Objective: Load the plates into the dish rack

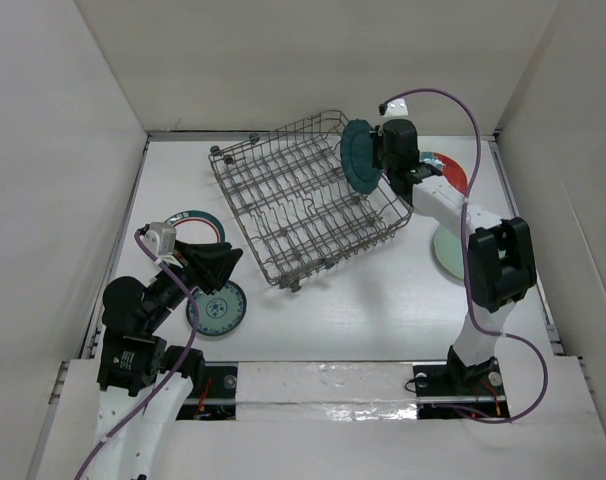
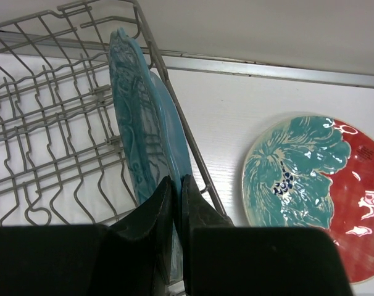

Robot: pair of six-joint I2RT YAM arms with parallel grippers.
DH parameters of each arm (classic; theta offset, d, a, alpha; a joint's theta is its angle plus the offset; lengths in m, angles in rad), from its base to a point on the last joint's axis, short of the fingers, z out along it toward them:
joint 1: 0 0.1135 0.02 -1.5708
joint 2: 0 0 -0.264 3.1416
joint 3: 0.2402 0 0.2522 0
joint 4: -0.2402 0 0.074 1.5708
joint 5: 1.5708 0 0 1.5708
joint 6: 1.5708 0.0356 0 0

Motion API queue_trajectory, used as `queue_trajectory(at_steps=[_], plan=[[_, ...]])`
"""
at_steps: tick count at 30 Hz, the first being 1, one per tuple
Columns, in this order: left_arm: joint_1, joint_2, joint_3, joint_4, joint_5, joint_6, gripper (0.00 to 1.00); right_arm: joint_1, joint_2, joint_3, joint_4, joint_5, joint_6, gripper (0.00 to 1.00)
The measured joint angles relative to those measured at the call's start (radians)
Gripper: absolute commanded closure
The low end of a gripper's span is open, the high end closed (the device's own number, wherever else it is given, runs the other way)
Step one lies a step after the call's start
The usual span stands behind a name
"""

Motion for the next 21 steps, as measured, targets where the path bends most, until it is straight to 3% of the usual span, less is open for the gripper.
queue_trajectory(at_steps=[8,15,21], plan=[[0.000,0.000,0.000,0.000,0.000,0.000,0.66,0.054,0.015,-0.013,0.029,0.074,-0.032,0.99],[0.000,0.000,0.000,0.000,0.000,0.000,0.66,0.119,0.024,-0.026,0.064,0.173,-0.109,0.82],[0.000,0.001,0.000,0.000,0.000,0.000,0.66,0.142,0.033,-0.026,0.060,0.198,-0.111,0.85]])
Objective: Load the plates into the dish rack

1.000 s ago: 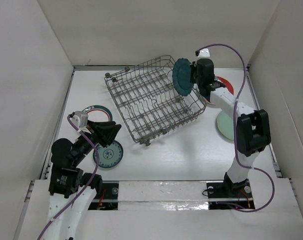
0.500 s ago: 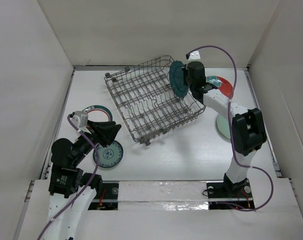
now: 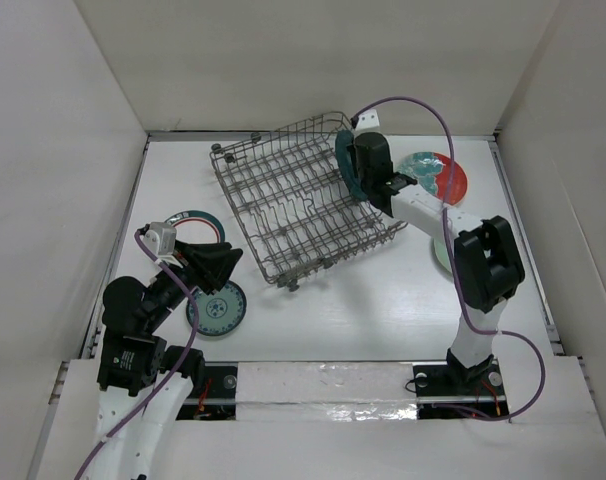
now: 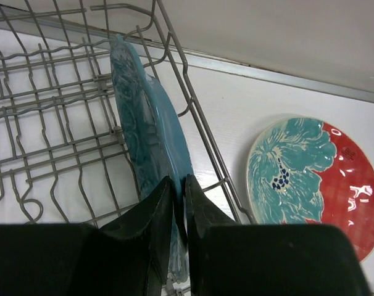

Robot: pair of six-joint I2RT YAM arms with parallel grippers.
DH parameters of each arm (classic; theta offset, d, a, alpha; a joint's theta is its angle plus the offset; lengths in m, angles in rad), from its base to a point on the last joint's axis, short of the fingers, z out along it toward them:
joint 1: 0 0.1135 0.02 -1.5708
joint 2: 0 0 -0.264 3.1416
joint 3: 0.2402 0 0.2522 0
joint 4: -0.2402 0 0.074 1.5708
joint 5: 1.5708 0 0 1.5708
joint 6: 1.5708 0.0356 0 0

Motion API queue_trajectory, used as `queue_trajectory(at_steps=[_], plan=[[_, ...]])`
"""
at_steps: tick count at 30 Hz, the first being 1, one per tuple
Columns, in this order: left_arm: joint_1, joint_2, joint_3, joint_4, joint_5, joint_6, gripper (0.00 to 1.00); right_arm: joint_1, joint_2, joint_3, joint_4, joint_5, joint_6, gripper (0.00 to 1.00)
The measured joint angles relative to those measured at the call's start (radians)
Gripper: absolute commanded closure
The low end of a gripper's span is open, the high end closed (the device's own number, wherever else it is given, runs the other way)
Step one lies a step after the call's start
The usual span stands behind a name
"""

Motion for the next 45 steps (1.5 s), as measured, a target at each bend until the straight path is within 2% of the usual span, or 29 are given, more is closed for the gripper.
queue_trajectory(at_steps=[4,8,12,16,21,24,25,26,28,29,30,34,38,39,41,42,45], plan=[[0.000,0.002,0.000,0.000,0.000,0.000,0.66,0.000,0.000,0.000,-0.010,0.014,0.029,0.81],[0.000,0.005,0.000,0.000,0.000,0.000,0.66,-0.002,0.000,0.002,-0.019,0.007,0.114,0.62],[0.000,0.010,0.000,0.000,0.000,0.000,0.66,-0.018,0.000,0.016,-0.047,-0.018,0.180,0.52],[0.000,0.010,0.000,0.000,0.000,0.000,0.66,-0.043,0.000,0.038,-0.059,-0.055,0.225,0.47],[0.000,0.010,0.000,0.000,0.000,0.000,0.66,-0.059,-0.036,0.042,-0.093,-0.097,0.262,0.31],[0.000,0.011,0.000,0.000,0.000,0.000,0.65,-0.051,-0.103,0.026,-0.105,-0.121,0.280,0.29],[0.000,0.011,0.000,0.000,0.000,0.000,0.66,-0.042,-0.143,0.006,-0.107,-0.128,0.291,0.30],[0.000,0.011,0.000,0.000,0.000,0.000,0.66,-0.031,-0.192,-0.021,-0.104,-0.137,0.305,0.44],[0.000,0.011,0.000,0.000,0.000,0.000,0.66,0.009,-0.308,-0.097,-0.082,-0.167,0.341,0.73],[0.000,0.011,0.000,0.000,0.000,-0.001,0.66,0.040,-0.384,-0.166,-0.044,-0.188,0.373,0.97],[0.000,0.011,0.000,-0.001,0.000,-0.002,0.66,0.072,-0.443,-0.217,-0.028,-0.204,0.391,1.00],[0.000,0.011,0.000,-0.001,0.000,-0.011,0.65,0.268,-0.626,-0.461,0.105,-0.260,0.544,1.00],[0.000,0.011,0.000,-0.001,0.000,-0.016,0.66,0.499,-0.588,-0.600,0.169,-0.264,0.705,1.00],[0.000,0.010,0.000,-0.001,0.000,-0.016,0.66,0.556,-0.560,-0.619,0.171,-0.243,0.743,0.92],[0.000,0.007,0.000,-0.001,0.000,-0.016,0.66,0.643,-0.495,-0.640,0.176,-0.205,0.822,0.83],[0.000,0.005,0.000,-0.001,0.000,-0.016,0.66,0.677,-0.458,-0.640,0.180,-0.191,0.856,0.67],[0.000,-0.001,0.000,-0.001,0.000,-0.017,0.66,0.729,-0.347,-0.639,0.228,-0.172,0.952,0.55]])
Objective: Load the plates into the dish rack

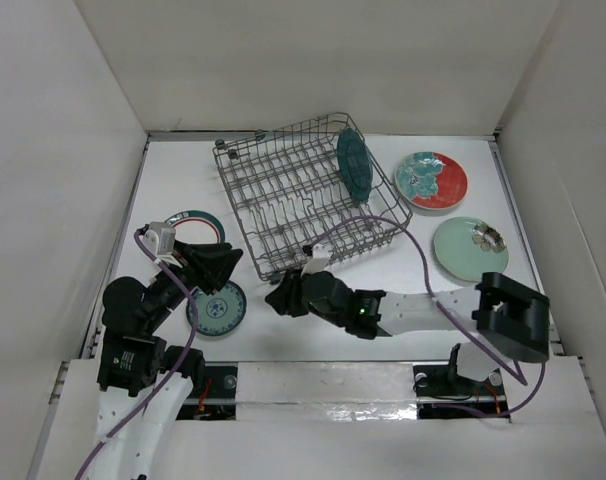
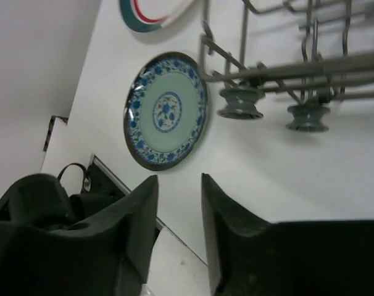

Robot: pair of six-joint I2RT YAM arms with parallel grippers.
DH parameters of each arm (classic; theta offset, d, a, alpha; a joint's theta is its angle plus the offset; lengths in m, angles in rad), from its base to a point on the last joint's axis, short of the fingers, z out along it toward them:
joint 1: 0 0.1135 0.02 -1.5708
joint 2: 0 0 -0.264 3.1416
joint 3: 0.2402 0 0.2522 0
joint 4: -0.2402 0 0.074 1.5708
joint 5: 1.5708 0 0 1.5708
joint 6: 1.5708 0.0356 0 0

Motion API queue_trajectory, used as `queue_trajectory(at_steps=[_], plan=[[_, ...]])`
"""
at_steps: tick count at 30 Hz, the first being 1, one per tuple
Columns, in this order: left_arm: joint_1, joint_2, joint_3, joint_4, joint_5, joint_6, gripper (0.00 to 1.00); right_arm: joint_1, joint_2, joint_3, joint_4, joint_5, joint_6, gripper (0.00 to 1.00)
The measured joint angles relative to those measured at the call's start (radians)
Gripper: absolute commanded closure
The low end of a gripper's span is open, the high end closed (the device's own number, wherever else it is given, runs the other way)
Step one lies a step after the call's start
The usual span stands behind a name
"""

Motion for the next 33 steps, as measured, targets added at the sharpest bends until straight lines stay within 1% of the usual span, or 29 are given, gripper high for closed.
queue_trajectory(at_steps=[6,8,13,17,19,20,26,28,29,31,32,33], plan=[[0.000,-0.005,0.000,0.000,0.000,-0.002,0.66,0.017,0.261,0.067,0.074,0.020,0.160,0.53],[0.000,-0.006,0.000,0.000,0.000,-0.003,0.66,0.025,0.326,0.088,0.083,0.019,0.199,0.53],[0.000,-0.023,0.000,0.000,0.000,-0.004,0.66,0.045,0.433,0.148,0.124,0.008,0.266,0.54],[0.000,-0.028,0.000,0.000,0.000,-0.006,0.66,0.051,0.459,0.174,0.149,0.006,0.295,0.55],[0.000,-0.029,0.000,0.000,0.000,-0.006,0.66,0.051,0.475,0.189,0.154,0.006,0.305,0.59],[0.000,-0.030,0.000,0.000,0.000,-0.006,0.66,0.051,0.485,0.196,0.158,0.006,0.309,0.63],[0.000,-0.031,0.000,0.000,0.000,-0.006,0.66,0.051,0.533,0.232,0.175,-0.003,0.330,0.72],[0.000,-0.031,0.000,0.000,0.000,-0.006,0.66,0.051,0.539,0.237,0.175,-0.004,0.334,0.78],[0.000,-0.031,0.000,0.000,0.000,-0.006,0.66,0.051,0.540,0.237,0.174,-0.004,0.335,0.85],[0.000,-0.031,0.000,0.000,0.000,-0.006,0.66,0.050,0.540,0.237,0.173,-0.003,0.340,0.89],[0.000,-0.031,0.000,0.000,0.000,-0.006,0.66,0.050,0.540,0.237,0.174,-0.004,0.342,0.93],[0.000,-0.031,0.000,0.000,0.000,-0.006,0.66,0.051,0.540,0.236,0.174,-0.004,0.343,0.94]])
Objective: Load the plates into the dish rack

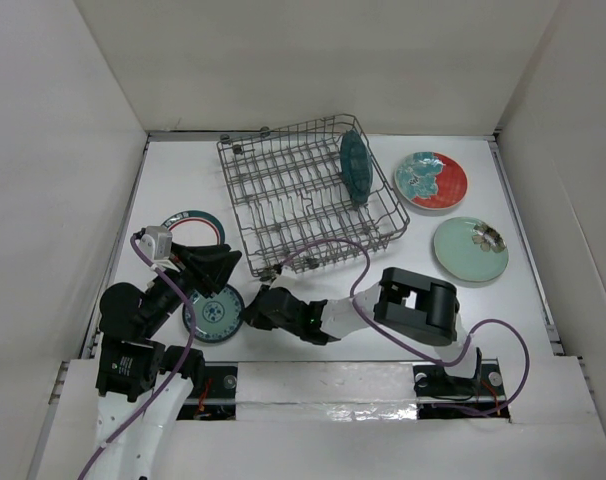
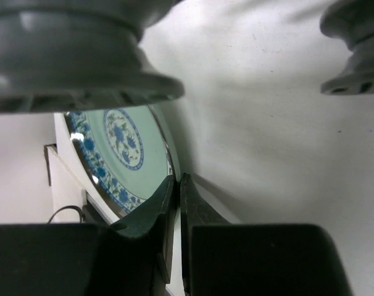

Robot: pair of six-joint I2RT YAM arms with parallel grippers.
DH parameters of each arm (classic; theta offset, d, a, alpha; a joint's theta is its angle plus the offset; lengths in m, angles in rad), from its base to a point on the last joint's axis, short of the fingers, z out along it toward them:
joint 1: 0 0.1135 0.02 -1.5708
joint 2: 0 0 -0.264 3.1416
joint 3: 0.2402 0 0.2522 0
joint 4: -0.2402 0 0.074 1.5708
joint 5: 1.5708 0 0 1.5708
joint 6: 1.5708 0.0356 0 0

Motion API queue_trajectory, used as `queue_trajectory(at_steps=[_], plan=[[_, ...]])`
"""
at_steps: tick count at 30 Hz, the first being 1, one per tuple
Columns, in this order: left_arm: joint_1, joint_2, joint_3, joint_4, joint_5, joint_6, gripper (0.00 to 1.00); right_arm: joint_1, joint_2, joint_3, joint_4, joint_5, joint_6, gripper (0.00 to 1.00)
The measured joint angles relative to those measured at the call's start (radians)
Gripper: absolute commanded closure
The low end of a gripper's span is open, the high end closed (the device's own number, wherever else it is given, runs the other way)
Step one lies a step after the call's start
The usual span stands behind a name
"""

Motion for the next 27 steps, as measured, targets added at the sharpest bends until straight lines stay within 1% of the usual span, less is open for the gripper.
queue_trajectory(at_steps=[3,7,11,13,18,20,22,23,25,27], plan=[[0.000,0.000,0.000,0.000,0.000,0.000,0.66,0.002,-0.014,-0.027,0.002,0.004,0.003,0.99],[0.000,0.000,0.000,0.000,0.000,0.000,0.66,0.018,-0.117,-0.130,-0.020,0.030,-0.010,1.00],[0.000,0.000,0.000,0.000,0.000,0.000,0.66,0.062,-0.289,-0.250,-0.089,0.076,-0.053,1.00],[0.000,0.000,0.000,0.000,0.000,0.000,0.65,0.089,-0.376,-0.282,-0.130,0.102,-0.082,1.00],[0.000,0.000,0.000,0.000,0.000,0.000,0.66,0.138,-0.608,-0.297,-0.249,0.192,-0.184,1.00],[0.000,0.000,0.000,0.000,0.000,0.000,0.66,0.140,-0.698,-0.284,-0.319,0.264,-0.246,1.00],[0.000,0.000,0.000,0.000,0.000,0.000,0.66,0.101,-0.764,-0.245,-0.401,0.325,-0.329,1.00],[0.000,0.000,0.000,0.000,0.000,0.000,0.66,0.060,-0.781,-0.213,-0.439,0.350,-0.381,1.00],[0.000,0.000,0.000,0.000,0.000,0.000,0.66,-0.061,-0.780,-0.124,-0.506,0.398,-0.484,1.00],[0.000,0.000,0.000,0.000,0.000,0.000,0.66,-0.190,-0.743,-0.018,-0.552,0.455,-0.597,1.00]])
